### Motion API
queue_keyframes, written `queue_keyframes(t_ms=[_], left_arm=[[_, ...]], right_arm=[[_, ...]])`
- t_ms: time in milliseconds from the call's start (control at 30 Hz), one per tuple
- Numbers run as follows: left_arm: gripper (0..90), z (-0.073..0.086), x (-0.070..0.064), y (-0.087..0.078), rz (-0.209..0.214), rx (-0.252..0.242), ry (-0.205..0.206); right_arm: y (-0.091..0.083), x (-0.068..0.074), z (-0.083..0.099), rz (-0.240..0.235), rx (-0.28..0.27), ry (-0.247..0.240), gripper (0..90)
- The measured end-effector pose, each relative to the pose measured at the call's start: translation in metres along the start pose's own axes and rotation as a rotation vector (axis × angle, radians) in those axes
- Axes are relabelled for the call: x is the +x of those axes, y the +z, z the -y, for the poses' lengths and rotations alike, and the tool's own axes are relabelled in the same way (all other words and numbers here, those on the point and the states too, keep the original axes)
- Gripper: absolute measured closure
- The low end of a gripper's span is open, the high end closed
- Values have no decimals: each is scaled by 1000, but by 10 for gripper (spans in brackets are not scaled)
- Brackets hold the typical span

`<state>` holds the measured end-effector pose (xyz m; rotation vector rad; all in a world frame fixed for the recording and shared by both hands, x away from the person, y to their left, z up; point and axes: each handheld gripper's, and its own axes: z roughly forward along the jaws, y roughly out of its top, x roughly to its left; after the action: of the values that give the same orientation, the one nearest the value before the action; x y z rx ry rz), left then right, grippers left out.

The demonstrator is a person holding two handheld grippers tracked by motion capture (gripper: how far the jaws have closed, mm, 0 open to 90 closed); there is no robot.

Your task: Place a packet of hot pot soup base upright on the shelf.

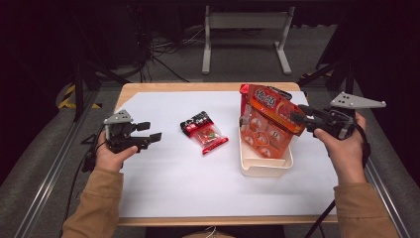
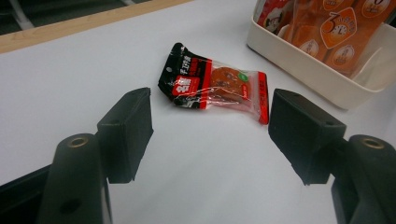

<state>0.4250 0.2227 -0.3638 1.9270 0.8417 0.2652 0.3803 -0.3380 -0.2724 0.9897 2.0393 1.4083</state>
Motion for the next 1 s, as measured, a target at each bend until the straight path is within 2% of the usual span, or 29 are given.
queue_keyframes(t_ms=[200, 400, 500, 533, 700, 767, 800, 867, 1000], left_arm=[[310, -4, -1, 3, -18, 5, 9], [306, -7, -5, 4, -32, -1, 23], [309, -8, -8, 4, -39, -4, 36], [310, -9, -9, 3, -39, -7, 27], [316, -11, -13, 2, -46, -13, 46], [315, -12, -14, 2, -41, -17, 37], [315, -12, -14, 3, -42, -18, 46], [316, -14, -16, 6, -45, -15, 45], [323, -17, -19, 13, -39, -9, 65]], right_arm=[[-22, 0, 7, 25, -19, 11, 468], [-34, 2, 14, 42, -11, 9, 442], [-38, 4, 22, 54, -8, 2, 436], [-40, 4, 27, 67, -10, 0, 435], [-41, 3, 42, 83, -15, 10, 433], [-40, 3, 45, 81, -15, 11, 433], [-37, 3, 53, 82, -15, 15, 433], [-37, 2, 56, 84, -16, 15, 433], [-28, -3, 76, 85, -28, 46, 440]])
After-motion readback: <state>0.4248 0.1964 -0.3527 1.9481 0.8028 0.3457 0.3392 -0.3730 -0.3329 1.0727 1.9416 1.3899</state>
